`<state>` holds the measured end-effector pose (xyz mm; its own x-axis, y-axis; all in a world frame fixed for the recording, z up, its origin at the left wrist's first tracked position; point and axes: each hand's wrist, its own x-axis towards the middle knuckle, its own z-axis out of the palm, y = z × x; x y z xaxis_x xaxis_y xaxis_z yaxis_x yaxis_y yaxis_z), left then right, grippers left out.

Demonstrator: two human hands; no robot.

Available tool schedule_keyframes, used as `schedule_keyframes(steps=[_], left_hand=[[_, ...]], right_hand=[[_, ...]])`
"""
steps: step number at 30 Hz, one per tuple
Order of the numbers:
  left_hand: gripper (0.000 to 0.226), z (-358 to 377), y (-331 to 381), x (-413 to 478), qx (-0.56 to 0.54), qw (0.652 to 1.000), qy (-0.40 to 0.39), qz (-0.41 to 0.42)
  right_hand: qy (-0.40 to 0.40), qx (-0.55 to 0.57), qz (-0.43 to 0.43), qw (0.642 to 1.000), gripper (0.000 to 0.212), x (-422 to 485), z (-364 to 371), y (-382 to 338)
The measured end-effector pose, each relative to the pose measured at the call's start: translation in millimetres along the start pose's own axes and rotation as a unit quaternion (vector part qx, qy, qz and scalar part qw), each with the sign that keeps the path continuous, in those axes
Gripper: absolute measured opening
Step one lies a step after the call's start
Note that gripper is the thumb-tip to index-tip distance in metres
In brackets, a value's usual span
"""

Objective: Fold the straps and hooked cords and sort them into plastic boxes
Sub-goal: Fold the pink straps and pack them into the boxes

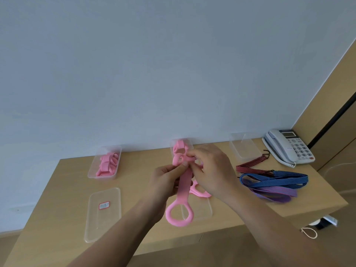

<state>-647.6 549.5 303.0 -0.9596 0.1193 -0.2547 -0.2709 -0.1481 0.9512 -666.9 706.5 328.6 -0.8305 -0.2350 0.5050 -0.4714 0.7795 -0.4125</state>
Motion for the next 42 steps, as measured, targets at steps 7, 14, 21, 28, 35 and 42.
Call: schedule_keyframes(steps=[7, 14, 21, 28, 35, 42], left_hand=[[0.052, -4, 3, 2, -0.054, 0.998, -0.037, -0.01], [0.039, -11, -1, 8, -0.031, 0.997, -0.066, 0.006], [0.034, -5, 0, 10, 0.017, 0.998, -0.043, 0.033], [0.058, -3, -5, 10, -0.034, 0.999, -0.009, 0.009], [0.027, -4, -5, 7, -0.022, 0.999, -0.016, -0.018], [0.021, -6, -3, 7, -0.012, 0.999, 0.013, -0.05]], right_hand=[[0.072, 0.023, -0.024, 0.997, 0.02, -7, 6, -1], [0.073, 0.076, -0.031, 0.994, 0.02, -6, -5, -4], [-0.121, 0.113, 0.084, 0.983, 0.022, 5, -11, -3], [-0.118, 0.118, 0.087, 0.982, 0.016, 2, -10, -5], [-0.051, 0.106, 0.093, 0.989, 0.018, 1, -4, -3], [0.021, 0.105, 0.032, 0.994, 0.016, -4, 5, 0]])
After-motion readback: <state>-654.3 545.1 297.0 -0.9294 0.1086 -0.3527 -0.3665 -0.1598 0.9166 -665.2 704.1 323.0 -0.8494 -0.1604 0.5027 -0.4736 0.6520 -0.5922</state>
